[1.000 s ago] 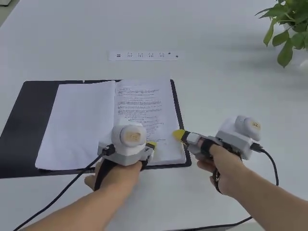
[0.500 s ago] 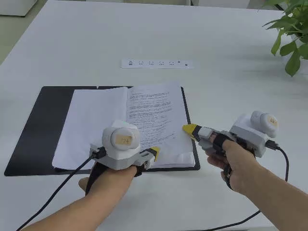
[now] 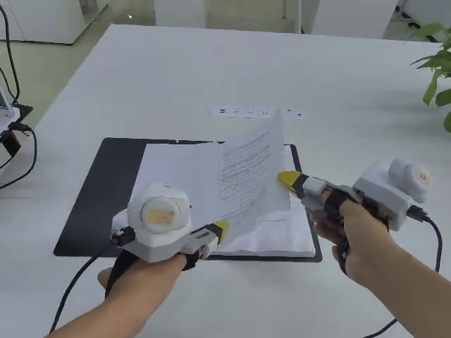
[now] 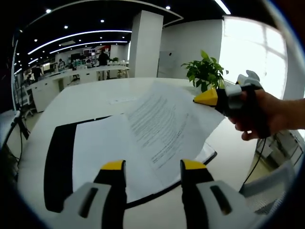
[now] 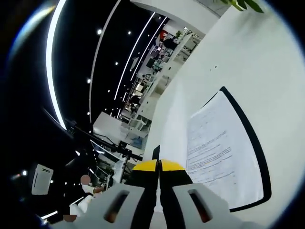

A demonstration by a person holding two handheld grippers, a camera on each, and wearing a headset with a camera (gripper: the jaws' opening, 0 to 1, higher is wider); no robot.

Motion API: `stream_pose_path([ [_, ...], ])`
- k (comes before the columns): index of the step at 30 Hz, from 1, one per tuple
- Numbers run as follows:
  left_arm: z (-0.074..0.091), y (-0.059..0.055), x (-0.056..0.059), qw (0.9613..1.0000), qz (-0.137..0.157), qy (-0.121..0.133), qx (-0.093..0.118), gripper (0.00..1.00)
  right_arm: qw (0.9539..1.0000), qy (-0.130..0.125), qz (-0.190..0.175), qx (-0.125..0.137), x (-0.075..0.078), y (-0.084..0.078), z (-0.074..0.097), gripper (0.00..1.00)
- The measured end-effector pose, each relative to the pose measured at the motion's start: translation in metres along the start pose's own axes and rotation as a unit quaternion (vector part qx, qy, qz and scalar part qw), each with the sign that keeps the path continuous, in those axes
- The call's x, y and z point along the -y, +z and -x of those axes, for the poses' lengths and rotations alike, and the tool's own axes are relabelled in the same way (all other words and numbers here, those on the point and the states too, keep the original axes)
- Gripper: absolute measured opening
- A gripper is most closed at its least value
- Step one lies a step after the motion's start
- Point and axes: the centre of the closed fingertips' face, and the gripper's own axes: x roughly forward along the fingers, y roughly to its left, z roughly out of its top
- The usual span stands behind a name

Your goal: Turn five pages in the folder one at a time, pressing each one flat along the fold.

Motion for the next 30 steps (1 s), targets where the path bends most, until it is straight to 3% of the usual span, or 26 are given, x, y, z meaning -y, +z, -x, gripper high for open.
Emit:
stream_pose_path([
  [9,0.035,0.007,-0.031,0.9995,0.017,0.014,0.023,0.45,0.9995,0.02,0.008,-0.024,-0.038,-0.024,-0.026,0.0],
  [19,0.069,0.003,-0.07,0.9981,0.029,0.041,0.035,0.45,0.9973,0.037,0.029,-0.057,-0.079,-0.061,-0.07,0.0],
  [23,0.079,0.002,-0.08,0.9974,0.034,0.049,0.04,0.45,0.9958,0.036,0.037,-0.075,-0.086,-0.078,-0.087,0.0],
  [26,0.086,-0.001,-0.089,0.9973,0.024,0.059,0.036,0.45,0.9947,0.029,0.042,-0.089,-0.086,-0.091,-0.101,0.0],
  [30,0.097,-0.006,-0.102,0.9965,0.034,0.069,0.034,0.44,0.9929,0.016,0.055,-0.104,-0.084,-0.103,-0.113,0.0],
])
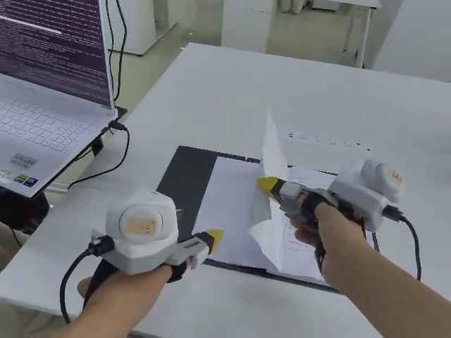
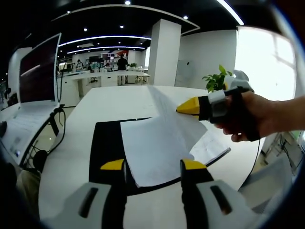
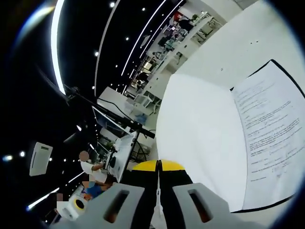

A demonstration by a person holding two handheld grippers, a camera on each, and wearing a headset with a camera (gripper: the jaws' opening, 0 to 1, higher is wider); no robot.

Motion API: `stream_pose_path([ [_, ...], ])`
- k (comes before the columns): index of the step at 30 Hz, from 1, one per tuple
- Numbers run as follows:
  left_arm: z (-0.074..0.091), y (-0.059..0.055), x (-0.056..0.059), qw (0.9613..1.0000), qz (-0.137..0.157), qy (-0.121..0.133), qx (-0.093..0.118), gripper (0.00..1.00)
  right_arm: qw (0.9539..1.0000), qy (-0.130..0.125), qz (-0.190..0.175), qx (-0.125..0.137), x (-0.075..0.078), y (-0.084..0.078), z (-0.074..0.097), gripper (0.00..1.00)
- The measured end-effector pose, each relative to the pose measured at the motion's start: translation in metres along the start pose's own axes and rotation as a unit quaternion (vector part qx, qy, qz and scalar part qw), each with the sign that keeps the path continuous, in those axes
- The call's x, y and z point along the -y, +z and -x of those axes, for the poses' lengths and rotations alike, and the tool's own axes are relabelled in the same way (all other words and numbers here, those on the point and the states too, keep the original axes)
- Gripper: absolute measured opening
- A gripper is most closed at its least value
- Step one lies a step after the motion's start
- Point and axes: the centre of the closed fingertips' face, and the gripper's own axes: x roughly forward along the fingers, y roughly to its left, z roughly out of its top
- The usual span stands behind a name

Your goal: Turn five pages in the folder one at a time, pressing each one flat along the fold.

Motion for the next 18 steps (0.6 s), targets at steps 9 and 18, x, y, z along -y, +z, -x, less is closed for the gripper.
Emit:
stream_pose_path([
  [9,0.011,-0.004,-0.019,0.9998,0.012,0.014,0.0,0.45,0.9988,-0.028,0.019,-0.035,0.007,-0.018,-0.031,0.0],
  [18,0.015,-0.008,-0.018,0.9997,0.023,0.008,-0.002,0.45,0.9948,-0.058,0.031,-0.078,0.022,-0.043,-0.052,0.0],
])
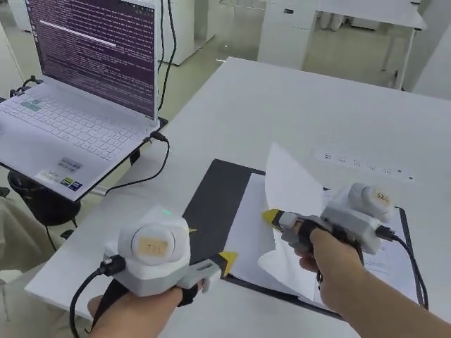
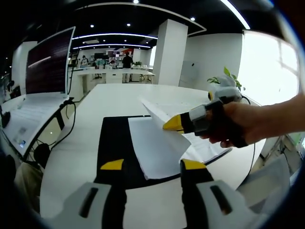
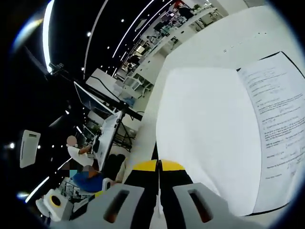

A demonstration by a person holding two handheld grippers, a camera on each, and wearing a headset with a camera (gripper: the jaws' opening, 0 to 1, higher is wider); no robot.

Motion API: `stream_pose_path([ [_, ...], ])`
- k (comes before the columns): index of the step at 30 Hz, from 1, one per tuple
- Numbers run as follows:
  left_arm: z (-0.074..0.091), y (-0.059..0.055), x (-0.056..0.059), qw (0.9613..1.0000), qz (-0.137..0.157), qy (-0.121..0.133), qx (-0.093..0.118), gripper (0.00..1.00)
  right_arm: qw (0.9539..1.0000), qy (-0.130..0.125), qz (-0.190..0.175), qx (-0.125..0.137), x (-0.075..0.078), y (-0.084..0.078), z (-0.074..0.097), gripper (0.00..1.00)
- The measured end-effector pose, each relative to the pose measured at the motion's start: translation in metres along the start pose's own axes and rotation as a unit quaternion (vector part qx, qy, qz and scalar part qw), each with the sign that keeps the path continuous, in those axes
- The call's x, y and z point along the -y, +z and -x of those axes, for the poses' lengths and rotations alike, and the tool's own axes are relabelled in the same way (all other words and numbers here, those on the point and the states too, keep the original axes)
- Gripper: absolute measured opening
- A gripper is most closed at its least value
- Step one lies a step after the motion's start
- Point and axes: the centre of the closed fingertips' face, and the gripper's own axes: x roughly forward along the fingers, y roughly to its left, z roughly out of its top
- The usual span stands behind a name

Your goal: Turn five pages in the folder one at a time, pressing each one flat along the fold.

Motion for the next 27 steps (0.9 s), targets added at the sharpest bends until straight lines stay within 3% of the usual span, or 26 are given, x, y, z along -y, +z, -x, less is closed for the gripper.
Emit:
stream_pose_path([
  [12,0.004,-0.007,-0.005,0.9999,0.006,0.004,-0.009,0.44,0.998,-0.035,0.016,-0.051,0.014,-0.028,-0.035,0.0],
  [18,0.0,-0.009,-0.004,0.9999,0.008,0.001,-0.014,0.44,0.9969,-0.054,-0.003,-0.058,0.027,-0.038,-0.054,0.0],
  [21,-0.003,-0.01,-0.002,0.9998,0.004,-0.006,-0.02,0.44,0.9955,-0.067,-0.037,-0.057,0.036,-0.044,-0.062,0.0],
  [27,-0.011,-0.013,-0.002,0.9994,-0.007,-0.014,-0.029,0.44,0.9938,-0.08,-0.052,-0.056,0.047,-0.051,-0.07,0.0],
])
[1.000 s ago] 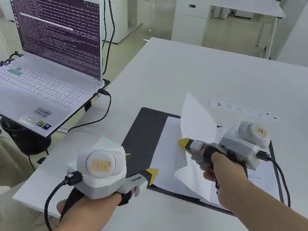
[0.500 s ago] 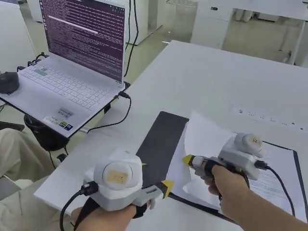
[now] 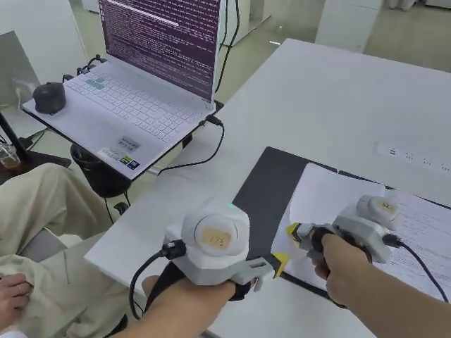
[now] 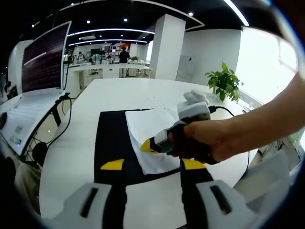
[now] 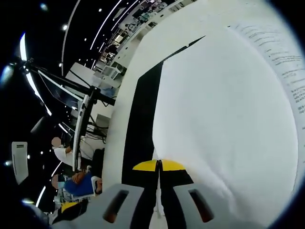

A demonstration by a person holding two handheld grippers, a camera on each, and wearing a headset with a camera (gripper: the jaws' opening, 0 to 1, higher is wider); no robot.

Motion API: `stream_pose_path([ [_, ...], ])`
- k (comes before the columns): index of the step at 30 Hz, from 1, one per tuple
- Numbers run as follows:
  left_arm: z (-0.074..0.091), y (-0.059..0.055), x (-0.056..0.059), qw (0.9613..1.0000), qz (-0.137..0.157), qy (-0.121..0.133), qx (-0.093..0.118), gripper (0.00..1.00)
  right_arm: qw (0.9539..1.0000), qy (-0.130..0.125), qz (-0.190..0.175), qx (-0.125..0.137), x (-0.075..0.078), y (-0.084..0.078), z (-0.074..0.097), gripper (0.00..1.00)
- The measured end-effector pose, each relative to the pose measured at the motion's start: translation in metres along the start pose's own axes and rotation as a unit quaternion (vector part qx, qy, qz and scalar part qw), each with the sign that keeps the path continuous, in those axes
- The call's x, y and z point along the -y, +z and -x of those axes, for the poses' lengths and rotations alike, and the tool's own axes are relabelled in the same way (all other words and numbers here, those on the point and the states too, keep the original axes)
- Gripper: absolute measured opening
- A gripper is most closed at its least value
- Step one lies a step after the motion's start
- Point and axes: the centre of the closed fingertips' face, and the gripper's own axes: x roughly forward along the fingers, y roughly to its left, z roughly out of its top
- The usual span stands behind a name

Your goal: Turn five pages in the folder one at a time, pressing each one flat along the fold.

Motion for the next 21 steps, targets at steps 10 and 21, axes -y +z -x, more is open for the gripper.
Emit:
stream_pose_path([
  [10,-0.01,-0.007,0.0,0.9998,-0.005,-0.005,-0.019,0.44,0.9981,0.049,-0.029,0.023,-0.008,0.003,0.002,0.05],
  [21,-0.04,-0.012,0.003,0.9987,-0.028,-0.018,-0.039,0.43,0.9917,0.122,-0.04,-0.001,-0.029,-0.004,0.016,0.05],
])
